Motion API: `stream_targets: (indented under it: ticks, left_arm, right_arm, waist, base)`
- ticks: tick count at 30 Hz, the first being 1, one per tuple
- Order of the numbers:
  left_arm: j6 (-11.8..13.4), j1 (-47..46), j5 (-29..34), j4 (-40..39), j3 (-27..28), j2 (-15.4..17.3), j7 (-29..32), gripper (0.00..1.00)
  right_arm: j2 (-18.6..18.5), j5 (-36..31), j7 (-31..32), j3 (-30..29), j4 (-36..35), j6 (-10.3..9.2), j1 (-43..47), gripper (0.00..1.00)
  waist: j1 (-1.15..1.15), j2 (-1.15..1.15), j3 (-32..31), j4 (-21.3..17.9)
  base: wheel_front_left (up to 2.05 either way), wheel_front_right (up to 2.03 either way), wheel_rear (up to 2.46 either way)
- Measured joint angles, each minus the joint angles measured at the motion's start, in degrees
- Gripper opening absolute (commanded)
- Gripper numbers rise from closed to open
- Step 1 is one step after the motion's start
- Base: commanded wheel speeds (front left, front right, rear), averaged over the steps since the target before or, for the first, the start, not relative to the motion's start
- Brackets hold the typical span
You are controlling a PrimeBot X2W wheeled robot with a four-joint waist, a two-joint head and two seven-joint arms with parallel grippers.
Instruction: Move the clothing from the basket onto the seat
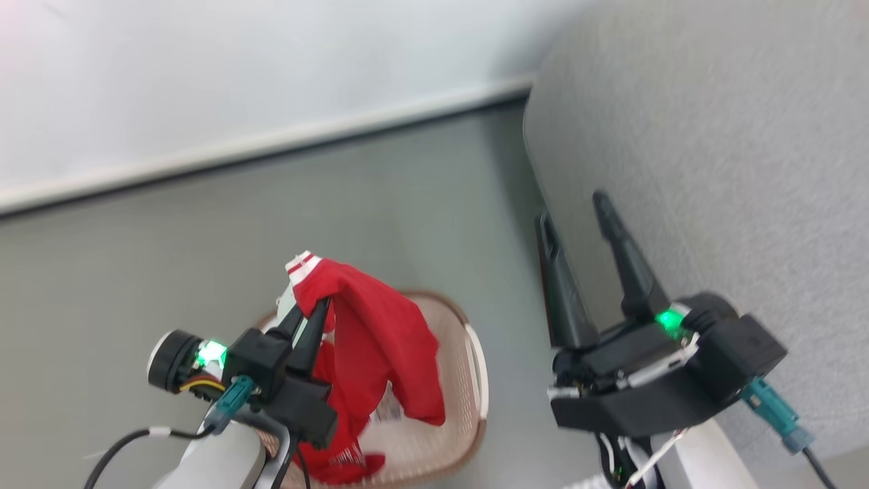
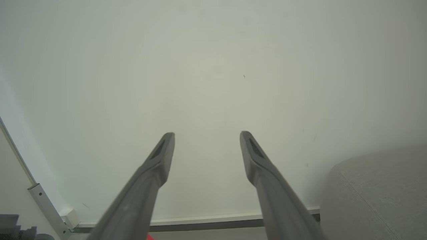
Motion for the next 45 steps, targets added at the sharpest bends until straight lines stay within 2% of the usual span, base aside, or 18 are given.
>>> stream_targets:
  ticks: [9,17,26,35,45]
  left_arm:
    - [1.3,3.2,0.7,-6.1,3.9,0.7,0.0,0.0]
    - [2.6,4.3,1.9,-10.9,7.4,1.7,0.0,0.0]
    - [2.6,5.7,3.4,-13.2,8.4,2.1,0.0,0.0]
    - [2.6,5.9,4.5,-14.6,9.0,1.5,0.0,0.0]
    - [-0.6,1.6,7.7,-14.2,4.9,-1.7,0.0,0.0]
  right_arm:
    - [-1.9,2.1,0.0,1.7,1.8,-0.01,4.1,1.0]
    - [-3.2,3.9,0.0,4.6,4.1,0.0,5.1,1.0]
    - [-4.2,6.9,0.0,8.7,7.9,-0.01,5.6,1.0]
    - [-4.9,7.5,0.0,9.5,9.7,0.0,4.9,1.0]
    - [-5.1,9.2,0.0,13.3,16.2,0.0,2.9,1.0]
  waist:
    - [0.0,0.0,-10.7,1.0]
    - [0.01,0.0,-15.9,2.0]
    - [0.02,0.01,-18.3,3.2]
    - [0.02,0.01,-18.7,4.0]
    - [0.03,0.01,-18.4,3.1]
  base:
    - [0.0,0.0,0.0]
    - [0.0,0.0,0.0]
    - [0.0,0.0,0.0]
    - [0.0,0.0,0.0]
    - [0.0,0.0,0.0]
